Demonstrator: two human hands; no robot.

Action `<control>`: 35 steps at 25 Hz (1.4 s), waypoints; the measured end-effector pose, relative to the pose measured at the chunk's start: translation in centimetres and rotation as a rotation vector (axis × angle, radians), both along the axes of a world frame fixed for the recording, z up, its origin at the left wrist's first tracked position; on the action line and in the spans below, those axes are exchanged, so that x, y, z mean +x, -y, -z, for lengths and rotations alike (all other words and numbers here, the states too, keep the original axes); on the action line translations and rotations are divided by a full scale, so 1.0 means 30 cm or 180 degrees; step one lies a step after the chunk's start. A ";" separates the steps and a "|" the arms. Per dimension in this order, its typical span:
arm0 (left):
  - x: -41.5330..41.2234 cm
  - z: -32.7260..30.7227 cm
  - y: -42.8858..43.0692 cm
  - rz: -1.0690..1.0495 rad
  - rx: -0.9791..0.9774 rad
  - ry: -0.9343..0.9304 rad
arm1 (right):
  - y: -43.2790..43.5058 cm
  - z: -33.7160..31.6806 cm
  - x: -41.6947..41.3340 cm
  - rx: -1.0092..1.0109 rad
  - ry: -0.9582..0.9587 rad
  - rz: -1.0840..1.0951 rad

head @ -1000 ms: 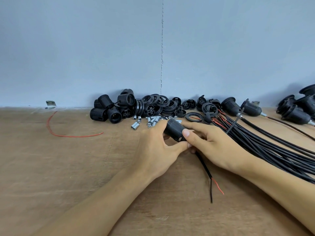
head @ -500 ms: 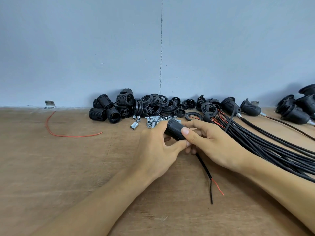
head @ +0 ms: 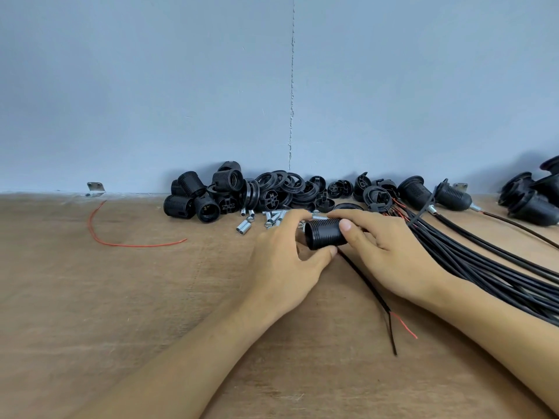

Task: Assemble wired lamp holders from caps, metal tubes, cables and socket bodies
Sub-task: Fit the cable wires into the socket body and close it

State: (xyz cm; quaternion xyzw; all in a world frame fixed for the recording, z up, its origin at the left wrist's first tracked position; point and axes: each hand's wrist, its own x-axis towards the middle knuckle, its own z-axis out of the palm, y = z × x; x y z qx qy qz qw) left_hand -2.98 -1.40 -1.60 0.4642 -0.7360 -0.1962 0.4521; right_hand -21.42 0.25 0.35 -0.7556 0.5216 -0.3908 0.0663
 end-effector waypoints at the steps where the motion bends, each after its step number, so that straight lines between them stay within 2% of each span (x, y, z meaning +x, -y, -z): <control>1: 0.003 0.003 0.003 0.0069 0.0091 0.0101 | 0.006 0.001 -0.008 0.0006 -0.0095 0.0114; 6: 0.005 0.001 0.014 0.0224 0.0307 0.0481 | 0.025 0.015 -0.026 0.0096 -0.0179 0.0644; 11: -0.001 0.003 0.013 0.0153 0.0229 0.0620 | 0.043 -0.012 -0.019 0.0043 0.0111 0.1006; 12: -0.003 0.001 0.011 0.0148 0.0223 0.0649 | 0.050 -0.019 -0.018 0.0079 0.0008 0.1095; 16: 0.000 -0.001 0.015 0.0172 0.0213 0.0670 | 0.113 -0.053 -0.001 0.0535 -0.1060 0.1348; 19: 0.007 -0.002 0.018 0.0198 0.0226 0.0671 | 0.178 -0.102 0.008 0.1022 -0.1464 0.1486; 25: 0.008 -0.007 0.018 0.0327 0.0265 0.0689 | 0.240 -0.107 0.024 0.0954 -0.2151 0.1891; 29: 0.011 -0.011 0.011 0.0327 0.0255 0.0706 | 0.250 -0.117 0.025 0.0903 -0.2396 0.1765; 31: 0.012 -0.012 0.008 0.0362 0.0281 0.0670 | 0.245 -0.124 0.021 0.0709 -0.2178 0.1773; 32: 0.012 -0.008 0.007 0.0371 0.0304 0.0671 | 0.240 -0.128 0.017 0.0500 -0.1879 0.1816; 35: 0.012 -0.006 0.008 0.0343 0.0312 0.0749 | 0.197 -0.146 0.019 -0.0201 -0.0333 0.1774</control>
